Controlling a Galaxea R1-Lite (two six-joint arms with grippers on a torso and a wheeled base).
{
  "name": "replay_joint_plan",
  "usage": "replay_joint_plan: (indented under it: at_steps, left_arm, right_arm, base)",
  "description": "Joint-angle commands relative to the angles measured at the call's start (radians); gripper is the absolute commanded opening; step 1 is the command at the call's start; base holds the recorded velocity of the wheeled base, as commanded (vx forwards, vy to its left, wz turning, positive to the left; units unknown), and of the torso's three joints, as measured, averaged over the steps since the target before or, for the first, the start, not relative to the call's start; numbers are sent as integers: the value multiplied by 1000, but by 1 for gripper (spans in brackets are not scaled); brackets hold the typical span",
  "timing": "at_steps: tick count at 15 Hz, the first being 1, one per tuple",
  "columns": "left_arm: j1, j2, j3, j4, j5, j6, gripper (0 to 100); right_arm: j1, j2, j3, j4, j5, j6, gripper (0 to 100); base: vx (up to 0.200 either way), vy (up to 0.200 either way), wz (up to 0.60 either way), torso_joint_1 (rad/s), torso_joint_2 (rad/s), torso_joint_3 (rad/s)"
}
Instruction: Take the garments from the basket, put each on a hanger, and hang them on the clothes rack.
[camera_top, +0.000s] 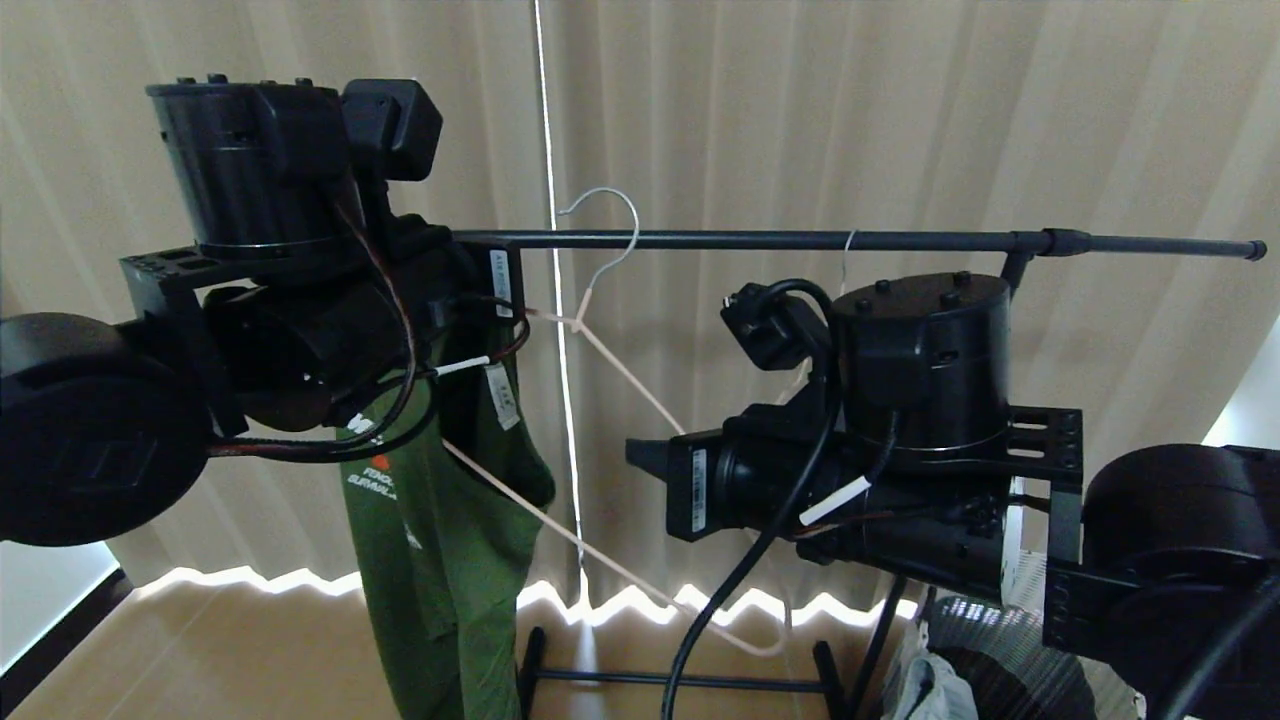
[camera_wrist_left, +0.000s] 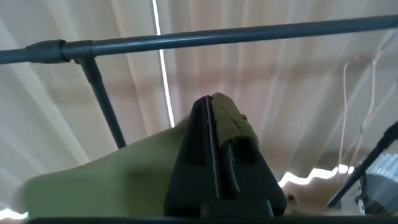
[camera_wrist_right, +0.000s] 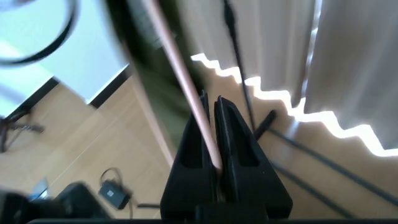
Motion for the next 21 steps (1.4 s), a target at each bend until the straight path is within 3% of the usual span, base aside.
replay_joint_plan:
  at_steps: [1,5,9,12,16,21]
  left_arm:
    - [20,7,-10,-2,0,0,0]
    - [90,-19,-7,0,0,13,0]
    - [150,-29,1,7,19,14,0]
    - [144,-42,41,7,22,20,0]
    - [47,-73,92,7,20,26,0]
    - [-117,-76,76,7,20,23,0]
  right_arm:
    - [6,-3,-1,55,-10,3,0]
    - [-34,-9,11,80,-100,12,0]
    - [-78,-37,37,80,-129,12,0]
    - [-95,-23,28,75,-148,12,0]
    - [-111,21,-21,69,-149,12,0]
    - [-111,60,-79,75,-149,10,0]
  base:
    - [0,0,0,0,0,0]
    - [0,0,0,0,0,0]
    - [0,0,0,0,0,0]
    - [0,0,0,0,0,0]
    - [0,0,0,0,0,0]
    - [0,0,0,0,0,0]
